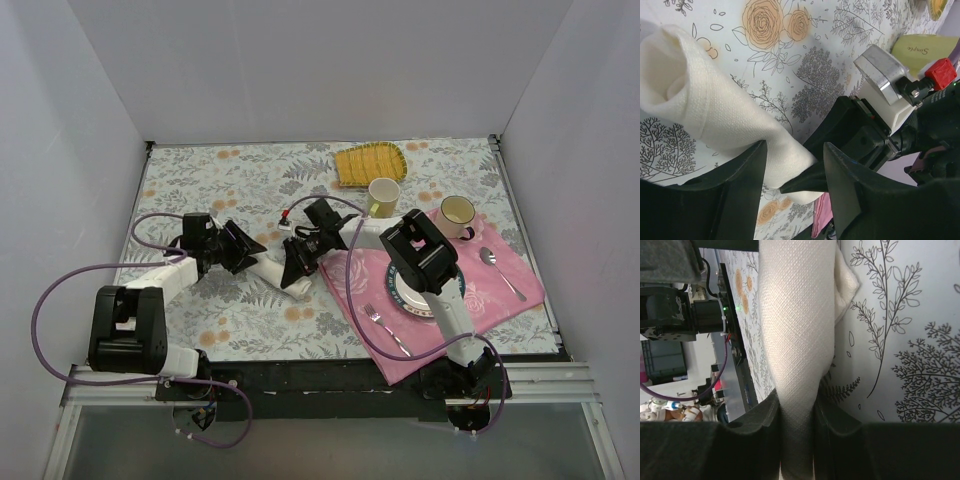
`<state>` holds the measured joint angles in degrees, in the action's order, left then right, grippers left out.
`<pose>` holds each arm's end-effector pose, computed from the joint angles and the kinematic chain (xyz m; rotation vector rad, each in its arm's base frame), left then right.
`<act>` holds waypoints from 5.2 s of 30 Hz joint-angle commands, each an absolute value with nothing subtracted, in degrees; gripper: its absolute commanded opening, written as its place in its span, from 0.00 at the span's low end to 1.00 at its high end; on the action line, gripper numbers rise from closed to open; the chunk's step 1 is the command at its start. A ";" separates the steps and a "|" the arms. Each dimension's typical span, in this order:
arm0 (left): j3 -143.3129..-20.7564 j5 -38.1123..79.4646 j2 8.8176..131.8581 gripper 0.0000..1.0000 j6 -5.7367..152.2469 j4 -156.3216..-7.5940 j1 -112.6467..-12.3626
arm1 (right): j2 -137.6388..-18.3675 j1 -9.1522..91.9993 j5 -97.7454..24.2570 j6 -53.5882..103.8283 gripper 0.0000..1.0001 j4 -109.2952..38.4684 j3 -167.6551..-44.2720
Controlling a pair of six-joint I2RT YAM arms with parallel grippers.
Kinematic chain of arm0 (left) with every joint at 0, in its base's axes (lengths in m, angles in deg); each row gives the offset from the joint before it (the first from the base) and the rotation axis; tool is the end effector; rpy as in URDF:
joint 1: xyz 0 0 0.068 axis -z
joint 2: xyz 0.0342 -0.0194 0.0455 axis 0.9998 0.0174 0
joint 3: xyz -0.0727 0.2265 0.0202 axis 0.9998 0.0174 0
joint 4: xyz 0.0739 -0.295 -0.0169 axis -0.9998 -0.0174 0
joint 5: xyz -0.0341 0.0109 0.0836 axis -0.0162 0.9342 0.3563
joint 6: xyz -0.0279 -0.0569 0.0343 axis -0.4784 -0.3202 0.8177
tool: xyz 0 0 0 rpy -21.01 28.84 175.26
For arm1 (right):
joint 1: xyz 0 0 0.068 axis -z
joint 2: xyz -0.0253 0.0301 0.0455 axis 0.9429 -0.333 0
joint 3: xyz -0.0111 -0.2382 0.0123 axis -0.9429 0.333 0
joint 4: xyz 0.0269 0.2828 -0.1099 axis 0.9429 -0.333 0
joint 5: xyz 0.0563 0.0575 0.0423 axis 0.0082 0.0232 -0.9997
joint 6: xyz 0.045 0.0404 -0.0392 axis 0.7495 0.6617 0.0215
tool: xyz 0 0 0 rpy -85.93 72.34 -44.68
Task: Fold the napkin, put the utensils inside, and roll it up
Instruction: Roll the napkin with the utensil
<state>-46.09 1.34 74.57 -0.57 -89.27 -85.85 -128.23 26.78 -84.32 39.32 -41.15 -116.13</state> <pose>0.3131 -0.0450 0.0871 -1.5881 2.1998 -1.1874 0.3158 0.3701 0.0351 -0.9793 2.4697 1.6390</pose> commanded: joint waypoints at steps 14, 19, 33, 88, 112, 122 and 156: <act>-46.43 5.82 82.20 0.48 -1.04 -83.53 -85.58 | -122.88 25.82 -66.12 23.76 0.55 -61.00 -120.75; -47.04 5.56 83.00 0.48 -0.51 -83.71 -85.58 | -119.36 24.59 -55.92 19.54 0.60 -66.19 -125.16; -49.41 5.39 85.19 0.48 1.08 -87.84 -85.58 | -119.88 22.92 -52.58 21.38 0.58 -59.17 -121.75; -56.71 21.11 68.85 0.51 -11.58 -110.87 -98.06 | -126.47 3.40 -6.61 3.45 0.53 -54.95 -129.38; -55.22 20.06 68.41 0.51 -10.44 -110.25 -98.85 | -126.48 6.12 -9.67 8.71 0.01 -54.85 -133.86; -54.34 17.16 68.41 0.51 -10.09 -108.85 -98.85 | -124.45 14.72 -31.16 17.86 0.01 -59.08 -138.08; -54.61 -17.12 88.09 0.24 -16.33 -66.68 -90.94 | -125.07 32.58 -69.54 74.91 0.01 -10.03 -111.90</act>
<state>-54.55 -16.12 86.00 -15.17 -73.10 -91.57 -127.29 32.75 -70.60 68.96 -18.70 -113.37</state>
